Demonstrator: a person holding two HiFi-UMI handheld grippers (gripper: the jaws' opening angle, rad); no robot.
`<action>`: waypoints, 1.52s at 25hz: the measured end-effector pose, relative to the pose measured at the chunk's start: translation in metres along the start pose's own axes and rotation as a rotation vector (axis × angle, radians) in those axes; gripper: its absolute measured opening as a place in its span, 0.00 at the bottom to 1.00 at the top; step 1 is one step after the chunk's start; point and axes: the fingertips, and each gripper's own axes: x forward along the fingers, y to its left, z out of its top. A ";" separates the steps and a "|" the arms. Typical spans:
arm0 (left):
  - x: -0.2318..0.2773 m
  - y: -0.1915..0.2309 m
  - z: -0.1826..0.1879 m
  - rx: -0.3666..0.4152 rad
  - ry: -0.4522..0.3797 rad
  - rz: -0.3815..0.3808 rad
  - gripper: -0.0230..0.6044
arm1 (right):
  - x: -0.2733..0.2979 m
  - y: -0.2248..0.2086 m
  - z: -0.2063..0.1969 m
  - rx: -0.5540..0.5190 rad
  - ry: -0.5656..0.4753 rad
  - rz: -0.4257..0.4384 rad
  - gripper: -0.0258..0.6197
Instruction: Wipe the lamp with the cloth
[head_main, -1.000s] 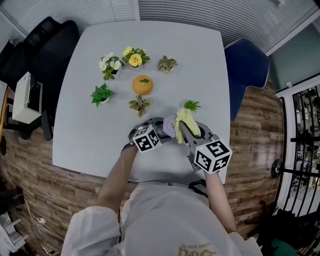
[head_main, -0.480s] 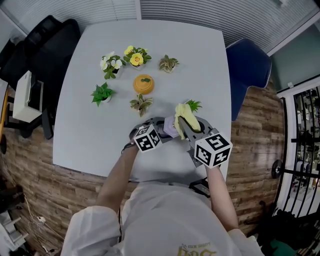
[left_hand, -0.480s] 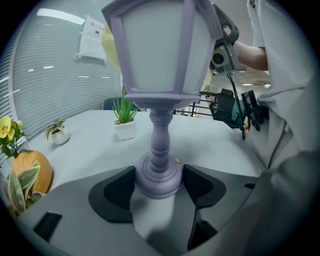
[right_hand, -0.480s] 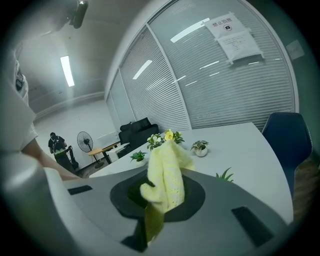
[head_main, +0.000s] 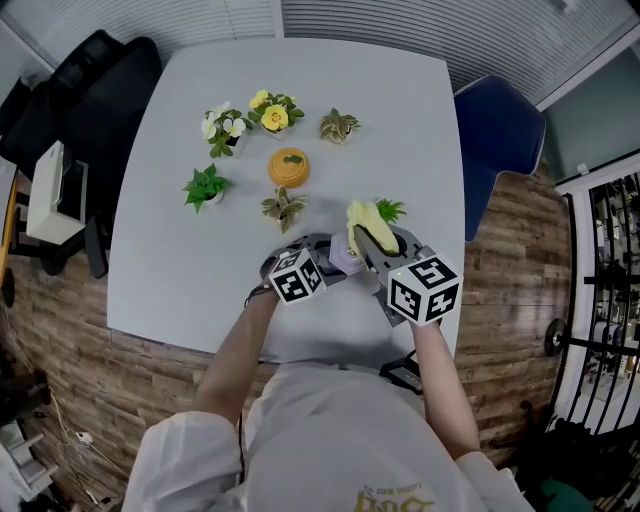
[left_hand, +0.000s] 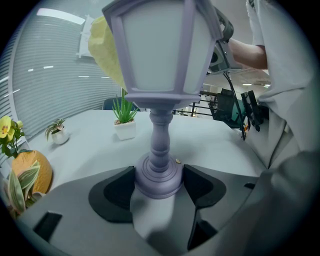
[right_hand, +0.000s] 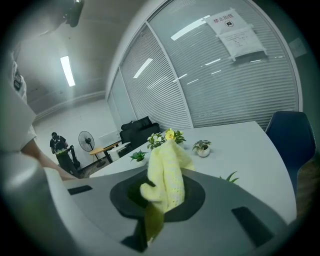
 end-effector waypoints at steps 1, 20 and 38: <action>0.000 0.000 0.000 0.000 0.000 0.000 0.52 | 0.001 -0.001 0.000 0.001 0.001 0.000 0.09; 0.000 0.000 0.000 0.001 -0.002 0.003 0.52 | -0.024 -0.010 -0.015 0.054 -0.005 -0.027 0.09; 0.000 -0.001 -0.001 -0.004 0.002 0.004 0.52 | -0.038 0.011 -0.029 0.020 0.033 0.022 0.09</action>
